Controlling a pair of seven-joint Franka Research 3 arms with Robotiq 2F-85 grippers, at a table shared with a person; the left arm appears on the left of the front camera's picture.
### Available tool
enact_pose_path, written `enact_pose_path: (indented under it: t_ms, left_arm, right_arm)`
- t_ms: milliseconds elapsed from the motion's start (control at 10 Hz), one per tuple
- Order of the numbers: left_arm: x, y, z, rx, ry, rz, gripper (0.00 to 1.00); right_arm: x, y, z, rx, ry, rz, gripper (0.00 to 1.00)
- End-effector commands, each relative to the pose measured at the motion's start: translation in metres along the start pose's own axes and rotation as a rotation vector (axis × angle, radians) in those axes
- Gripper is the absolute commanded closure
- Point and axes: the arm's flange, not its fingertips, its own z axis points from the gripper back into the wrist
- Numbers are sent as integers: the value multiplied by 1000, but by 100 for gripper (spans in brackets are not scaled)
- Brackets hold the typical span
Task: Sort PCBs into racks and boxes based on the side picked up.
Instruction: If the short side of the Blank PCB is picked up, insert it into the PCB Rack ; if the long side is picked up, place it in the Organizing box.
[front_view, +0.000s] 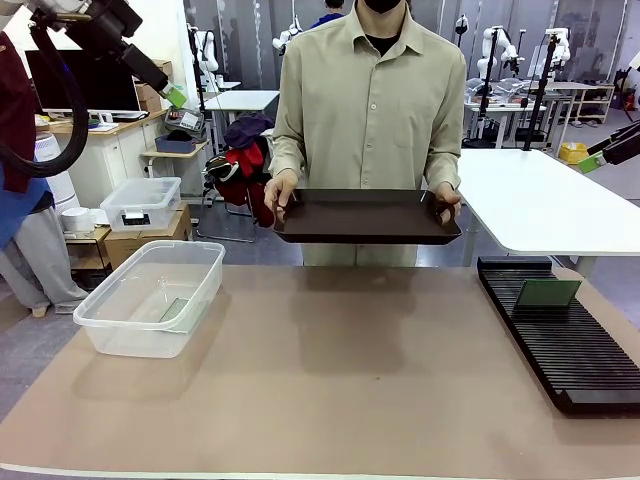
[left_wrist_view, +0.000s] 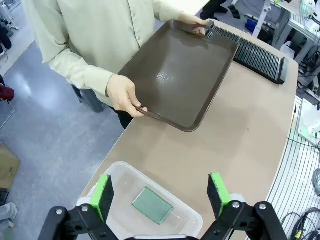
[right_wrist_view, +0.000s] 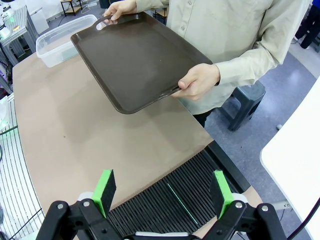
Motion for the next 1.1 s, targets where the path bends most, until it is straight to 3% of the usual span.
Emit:
enact_pose_path:
  t_ms: [0, 1000]
  left_arm:
    - [-5, -17, -11, 11, 21, 21, 0]
    - [2, -18, -11, -16, 5, 3, 0]
  right_arm:
    - [1, -1, -2, -1, 5, -1, 0]
    - [1, -1, -2, -1, 5, -1, 0]
